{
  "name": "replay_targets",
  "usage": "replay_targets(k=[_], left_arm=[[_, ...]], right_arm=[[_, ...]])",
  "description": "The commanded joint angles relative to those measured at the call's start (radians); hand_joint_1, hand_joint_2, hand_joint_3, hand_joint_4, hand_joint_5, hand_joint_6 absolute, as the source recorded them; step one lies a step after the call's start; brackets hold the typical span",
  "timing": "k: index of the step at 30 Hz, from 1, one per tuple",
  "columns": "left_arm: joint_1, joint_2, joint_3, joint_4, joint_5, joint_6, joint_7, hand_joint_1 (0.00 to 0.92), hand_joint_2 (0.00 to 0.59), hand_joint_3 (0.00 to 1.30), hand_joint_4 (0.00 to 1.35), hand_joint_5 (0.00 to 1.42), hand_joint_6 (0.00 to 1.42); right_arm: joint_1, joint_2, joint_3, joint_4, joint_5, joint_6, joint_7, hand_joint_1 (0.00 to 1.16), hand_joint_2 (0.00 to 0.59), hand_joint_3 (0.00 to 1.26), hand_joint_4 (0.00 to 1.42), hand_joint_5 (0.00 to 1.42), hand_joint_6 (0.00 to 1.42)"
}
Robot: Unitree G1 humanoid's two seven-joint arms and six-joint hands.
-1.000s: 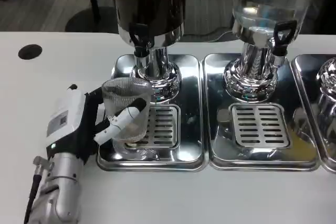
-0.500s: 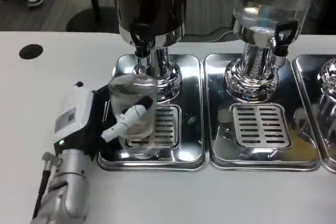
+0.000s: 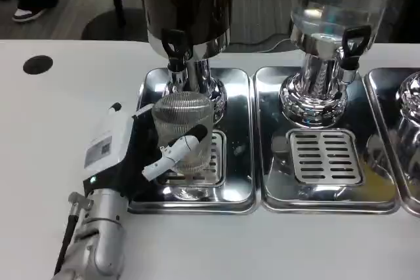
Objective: Grasp the cup under the faucet to collect the drink, then remove the cup.
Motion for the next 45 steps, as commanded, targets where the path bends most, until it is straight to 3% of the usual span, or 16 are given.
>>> replay_targets(k=[1, 10, 20, 34, 45], left_arm=[[0.013, 0.012, 0.006, -0.005, -0.008, -0.010, 0.006, 0.010, 0.302, 0.43, 0.42, 0.35, 0.00], [0.014, 0.016, 0.013, -0.012, -0.020, -0.017, 0.000, 0.000, 0.268, 0.37, 0.27, 0.34, 0.00], [0.017, 0.016, 0.010, -0.018, -0.029, -0.020, -0.011, 0.000, 0.245, 0.23, 0.19, 0.32, 0.00], [0.029, 0.030, 0.019, -0.026, -0.072, -0.033, -0.069, 0.000, 0.153, 0.01, 0.02, 0.21, 0.00], [0.044, 0.043, 0.023, -0.042, -0.101, -0.041, -0.103, 0.000, 0.108, 0.00, 0.00, 0.16, 0.00]], right_arm=[[-0.002, 0.000, -0.013, 0.005, 0.013, -0.018, 0.007, 0.72, 0.569, 0.40, 0.33, 0.26, 0.18], [-0.004, 0.001, -0.019, 0.013, 0.021, -0.028, 0.007, 0.72, 0.569, 0.40, 0.33, 0.26, 0.18], [-0.003, 0.004, -0.025, 0.016, 0.027, -0.038, 0.008, 0.72, 0.569, 0.41, 0.33, 0.26, 0.18], [-0.005, 0.007, -0.029, 0.016, 0.032, -0.051, 0.010, 0.72, 0.570, 0.41, 0.34, 0.26, 0.18], [0.000, 0.011, -0.033, 0.013, 0.037, -0.058, 0.014, 0.73, 0.575, 0.41, 0.34, 0.27, 0.19]])
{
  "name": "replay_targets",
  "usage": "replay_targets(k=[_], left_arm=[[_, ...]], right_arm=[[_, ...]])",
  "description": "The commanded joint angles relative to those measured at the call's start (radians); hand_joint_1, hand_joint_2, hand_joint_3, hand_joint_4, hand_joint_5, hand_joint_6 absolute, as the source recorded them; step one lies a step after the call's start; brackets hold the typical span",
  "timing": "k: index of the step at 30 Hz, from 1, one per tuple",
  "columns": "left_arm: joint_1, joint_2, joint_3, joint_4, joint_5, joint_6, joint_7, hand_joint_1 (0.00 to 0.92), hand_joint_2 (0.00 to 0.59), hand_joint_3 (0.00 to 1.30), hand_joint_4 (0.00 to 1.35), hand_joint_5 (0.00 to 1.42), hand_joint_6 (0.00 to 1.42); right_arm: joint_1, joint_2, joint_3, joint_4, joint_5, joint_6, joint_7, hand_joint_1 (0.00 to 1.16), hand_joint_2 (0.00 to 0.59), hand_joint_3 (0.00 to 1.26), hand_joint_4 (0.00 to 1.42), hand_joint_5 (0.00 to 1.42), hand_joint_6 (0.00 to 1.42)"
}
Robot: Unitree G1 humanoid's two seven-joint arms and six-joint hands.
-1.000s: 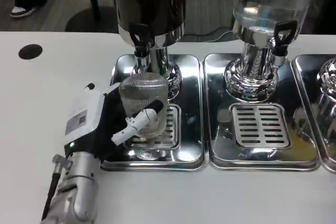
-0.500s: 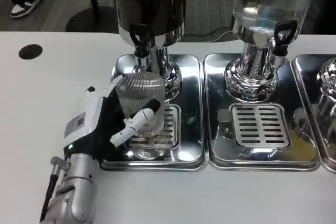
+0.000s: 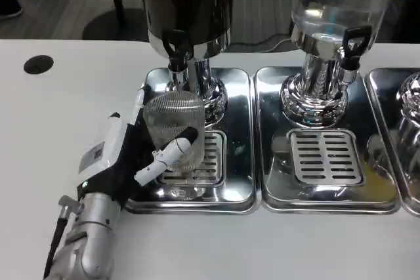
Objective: Grasp the cup under the faucet to collect the drink, then remove the cup.
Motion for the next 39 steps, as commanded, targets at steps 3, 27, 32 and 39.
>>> replay_targets(k=[3, 27, 32, 39], left_arm=[[0.019, 0.012, 0.016, -0.023, -0.020, -0.022, -0.024, 0.000, 0.104, 0.00, 0.00, 0.16, 0.00], [0.143, 0.019, 0.128, -0.220, -0.099, -0.055, -0.060, 0.000, 0.026, 0.00, 0.00, 0.09, 0.00], [0.175, 0.018, 0.165, -0.266, -0.120, -0.060, -0.067, 0.000, 0.024, 0.00, 0.00, 0.10, 0.00], [0.185, 0.030, 0.188, -0.367, -0.105, -0.036, -0.090, 0.000, 0.044, 0.04, 0.09, 0.13, 0.00]], right_arm=[[0.003, 0.004, -0.013, 0.001, 0.016, -0.017, 0.008, 0.73, 0.575, 0.41, 0.34, 0.27, 0.19], [0.000, 0.008, -0.013, 0.022, 0.018, -0.023, 0.008, 0.74, 0.576, 0.41, 0.34, 0.28, 0.20], [-0.007, 0.008, -0.009, 0.028, 0.014, -0.022, 0.010, 0.74, 0.576, 0.41, 0.34, 0.28, 0.20], [-0.013, 0.014, -0.002, 0.016, 0.006, -0.015, 0.016, 0.74, 0.576, 0.41, 0.34, 0.28, 0.20]])
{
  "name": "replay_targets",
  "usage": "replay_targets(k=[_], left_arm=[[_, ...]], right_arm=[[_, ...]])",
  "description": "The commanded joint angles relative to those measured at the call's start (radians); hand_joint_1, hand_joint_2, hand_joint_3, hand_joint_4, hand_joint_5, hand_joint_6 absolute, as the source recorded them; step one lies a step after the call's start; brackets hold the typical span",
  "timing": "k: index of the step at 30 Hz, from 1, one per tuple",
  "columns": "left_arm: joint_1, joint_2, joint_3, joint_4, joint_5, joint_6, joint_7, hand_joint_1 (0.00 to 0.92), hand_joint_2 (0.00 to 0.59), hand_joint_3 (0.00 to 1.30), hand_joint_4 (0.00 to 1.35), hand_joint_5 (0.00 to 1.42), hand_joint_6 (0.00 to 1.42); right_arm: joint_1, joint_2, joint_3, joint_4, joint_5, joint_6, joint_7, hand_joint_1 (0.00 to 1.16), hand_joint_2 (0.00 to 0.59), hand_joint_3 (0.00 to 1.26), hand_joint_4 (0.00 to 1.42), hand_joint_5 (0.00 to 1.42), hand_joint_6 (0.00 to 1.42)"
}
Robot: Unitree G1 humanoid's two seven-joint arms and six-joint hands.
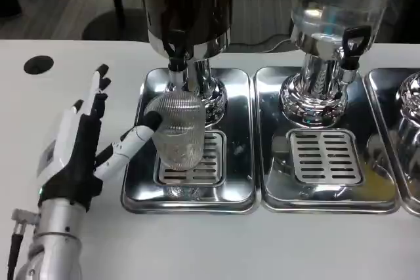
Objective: Grasp the cup under the faucet to collect the drink, then remove the cup.
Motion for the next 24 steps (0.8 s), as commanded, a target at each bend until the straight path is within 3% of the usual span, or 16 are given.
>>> replay_targets(k=[1, 8, 24], left_arm=[[0.006, 0.014, 0.014, -0.082, 0.016, 0.020, -0.024, 0.000, 0.045, 0.05, 0.10, 0.14, 0.00], [-0.013, 0.030, 0.017, -0.191, 0.029, 0.083, -0.081, 0.000, 0.058, 0.10, 0.14, 0.15, 0.00], [-0.038, 0.001, -0.005, -0.346, 0.025, 0.212, -0.183, 0.000, 0.071, 0.14, 0.15, 0.17, 0.00]], right_arm=[[-0.001, 0.009, 0.003, -0.011, -0.007, -0.006, 0.006, 0.74, 0.576, 0.41, 0.34, 0.28, 0.20], [0.001, 0.023, 0.010, -0.017, -0.014, -0.005, 0.006, 0.74, 0.576, 0.41, 0.34, 0.28, 0.20], [0.015, 0.037, 0.008, -0.026, -0.006, -0.010, 0.010, 0.74, 0.576, 0.41, 0.34, 0.28, 0.20]])
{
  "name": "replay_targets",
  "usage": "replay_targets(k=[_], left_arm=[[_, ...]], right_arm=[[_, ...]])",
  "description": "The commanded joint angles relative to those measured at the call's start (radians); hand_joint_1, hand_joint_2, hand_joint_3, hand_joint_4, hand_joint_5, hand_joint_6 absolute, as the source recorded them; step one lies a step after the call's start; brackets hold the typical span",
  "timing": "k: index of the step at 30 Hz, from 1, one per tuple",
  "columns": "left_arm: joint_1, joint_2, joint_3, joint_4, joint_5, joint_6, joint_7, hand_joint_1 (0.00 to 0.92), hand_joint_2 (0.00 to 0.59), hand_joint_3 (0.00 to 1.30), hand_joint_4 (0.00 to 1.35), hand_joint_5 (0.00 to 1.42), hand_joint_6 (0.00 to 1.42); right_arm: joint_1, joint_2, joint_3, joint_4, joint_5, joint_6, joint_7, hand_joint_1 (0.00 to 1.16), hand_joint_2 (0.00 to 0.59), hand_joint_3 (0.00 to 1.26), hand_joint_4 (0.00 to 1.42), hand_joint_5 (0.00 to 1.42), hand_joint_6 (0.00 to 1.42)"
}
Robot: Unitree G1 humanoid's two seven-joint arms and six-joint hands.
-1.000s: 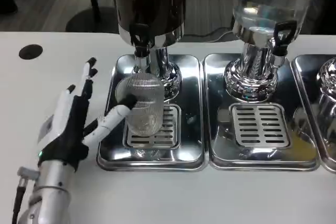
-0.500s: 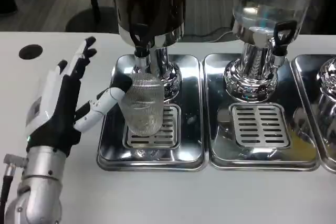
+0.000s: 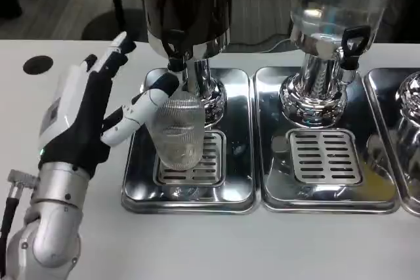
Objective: Grasp the cup under the faucet to collect the drink, then remove the cup.
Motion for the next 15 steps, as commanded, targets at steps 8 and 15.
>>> replay_targets(k=[8, 15], left_arm=[[-0.056, -0.008, -0.019, -0.089, 0.021, 0.072, -0.059, 0.000, 0.072, 0.15, 0.16, 0.19, 0.00], [-0.066, -0.013, -0.039, -0.124, 0.025, 0.096, -0.071, 0.000, 0.072, 0.16, 0.17, 0.19, 0.00]], right_arm=[[0.003, 0.010, 0.003, -0.047, -0.002, 0.005, 0.018, 0.74, 0.576, 0.41, 0.34, 0.28, 0.20], [0.000, 0.016, 0.003, -0.055, -0.004, 0.011, 0.027, 0.74, 0.576, 0.41, 0.34, 0.28, 0.20]])
